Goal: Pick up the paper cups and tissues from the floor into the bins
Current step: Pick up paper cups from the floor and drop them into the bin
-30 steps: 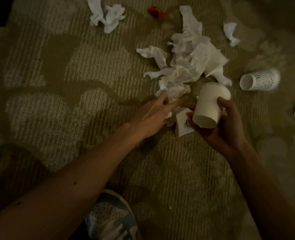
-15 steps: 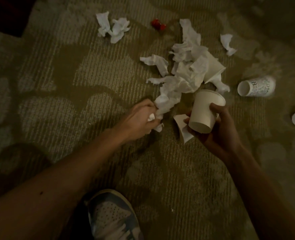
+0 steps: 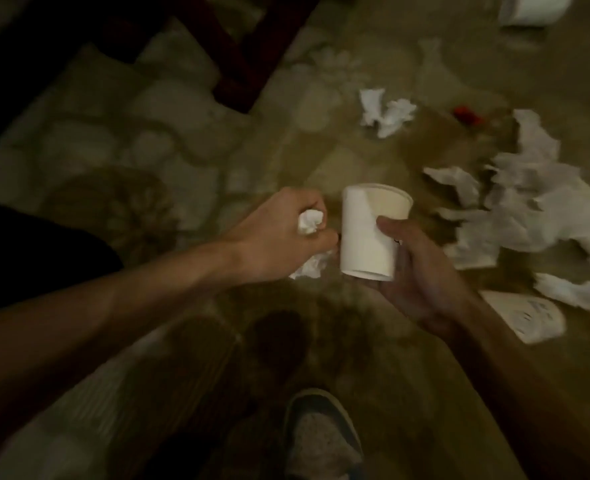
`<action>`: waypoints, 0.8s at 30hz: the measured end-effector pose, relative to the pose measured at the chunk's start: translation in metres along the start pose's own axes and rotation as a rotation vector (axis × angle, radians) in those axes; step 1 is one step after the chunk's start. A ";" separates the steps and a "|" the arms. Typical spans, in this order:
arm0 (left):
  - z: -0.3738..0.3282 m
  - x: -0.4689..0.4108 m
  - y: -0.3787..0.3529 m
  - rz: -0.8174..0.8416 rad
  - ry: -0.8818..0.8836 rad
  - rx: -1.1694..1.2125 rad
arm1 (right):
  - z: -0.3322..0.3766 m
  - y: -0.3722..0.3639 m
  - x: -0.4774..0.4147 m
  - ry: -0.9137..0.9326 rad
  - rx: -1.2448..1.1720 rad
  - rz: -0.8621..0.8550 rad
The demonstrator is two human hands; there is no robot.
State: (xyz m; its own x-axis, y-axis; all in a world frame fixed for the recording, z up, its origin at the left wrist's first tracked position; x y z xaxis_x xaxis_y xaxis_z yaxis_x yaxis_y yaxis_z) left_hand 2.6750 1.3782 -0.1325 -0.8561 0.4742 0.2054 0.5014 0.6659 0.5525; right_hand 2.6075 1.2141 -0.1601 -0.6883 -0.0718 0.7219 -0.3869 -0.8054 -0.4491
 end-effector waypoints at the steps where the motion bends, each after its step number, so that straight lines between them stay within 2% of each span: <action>1: -0.003 0.008 0.020 -0.026 0.008 -0.055 | 0.000 -0.019 -0.004 0.010 0.030 0.057; 4: -0.013 0.040 0.094 -0.185 0.011 -0.221 | -0.003 -0.083 -0.013 -0.006 0.099 0.230; 8: -0.026 0.110 0.198 -0.445 0.075 -0.427 | -0.013 -0.181 -0.009 0.017 0.364 0.442; 11: -0.017 0.180 0.267 -0.664 0.228 -0.588 | -0.025 -0.262 0.009 0.113 0.509 0.641; 13: 0.004 0.227 0.293 -0.736 0.412 -0.569 | -0.037 -0.310 0.022 0.179 0.526 0.761; 16: 0.045 0.275 0.295 -0.700 0.662 -0.309 | -0.061 -0.359 0.032 0.281 0.630 0.861; 19: 0.075 0.291 0.284 -0.604 0.717 -0.112 | -0.079 -0.384 0.037 0.383 0.770 0.874; 24: 0.103 0.300 0.259 -0.145 0.820 -0.355 | -0.098 -0.396 0.031 0.546 0.928 0.833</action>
State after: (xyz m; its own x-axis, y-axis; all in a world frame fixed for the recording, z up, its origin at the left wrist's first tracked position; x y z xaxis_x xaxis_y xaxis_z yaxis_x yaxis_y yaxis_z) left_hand 2.5608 1.7524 -0.0105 -0.7964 -0.2507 0.5504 0.4296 0.4061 0.8065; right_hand 2.6792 1.5886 -0.0110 -0.7500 -0.6612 0.0171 0.6614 -0.7495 0.0273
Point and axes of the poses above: each hand's wrist, its own x-axis away from the middle knuckle, its own y-axis out of the back of the hand, z = x × y, the point moved 3 cm from there along -x, towards the middle knuckle, and after that the axes turned 4 degrees about -z, right-handed, at the moved point
